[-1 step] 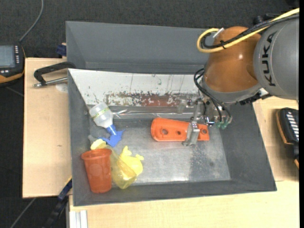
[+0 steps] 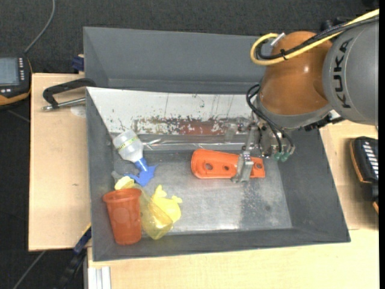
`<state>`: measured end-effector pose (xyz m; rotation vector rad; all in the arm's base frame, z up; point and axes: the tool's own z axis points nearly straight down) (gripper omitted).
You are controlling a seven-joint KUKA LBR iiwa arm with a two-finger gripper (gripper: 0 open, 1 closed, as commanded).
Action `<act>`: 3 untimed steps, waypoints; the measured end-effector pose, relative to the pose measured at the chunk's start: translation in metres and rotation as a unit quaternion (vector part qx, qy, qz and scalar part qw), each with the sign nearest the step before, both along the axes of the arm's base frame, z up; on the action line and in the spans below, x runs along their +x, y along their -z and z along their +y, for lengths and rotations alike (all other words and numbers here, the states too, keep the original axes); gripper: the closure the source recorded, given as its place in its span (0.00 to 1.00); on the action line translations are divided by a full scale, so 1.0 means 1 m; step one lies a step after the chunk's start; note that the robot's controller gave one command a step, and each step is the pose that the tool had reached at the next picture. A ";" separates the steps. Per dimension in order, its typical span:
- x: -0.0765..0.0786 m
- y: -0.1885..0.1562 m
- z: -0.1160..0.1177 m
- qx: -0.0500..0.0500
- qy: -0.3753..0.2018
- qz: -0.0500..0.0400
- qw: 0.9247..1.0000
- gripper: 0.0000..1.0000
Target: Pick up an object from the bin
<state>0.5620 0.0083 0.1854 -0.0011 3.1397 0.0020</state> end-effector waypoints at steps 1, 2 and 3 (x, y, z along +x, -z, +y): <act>-0.006 0.049 0.007 0.000 -0.016 -0.002 1.000 0.00; 0.003 0.103 0.018 0.001 0.014 -0.001 1.000 1.00; 0.003 0.103 0.018 0.001 0.014 -0.001 1.000 1.00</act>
Offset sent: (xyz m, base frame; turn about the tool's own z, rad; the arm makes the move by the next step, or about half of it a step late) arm 0.0017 0.0170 -0.1037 0.0294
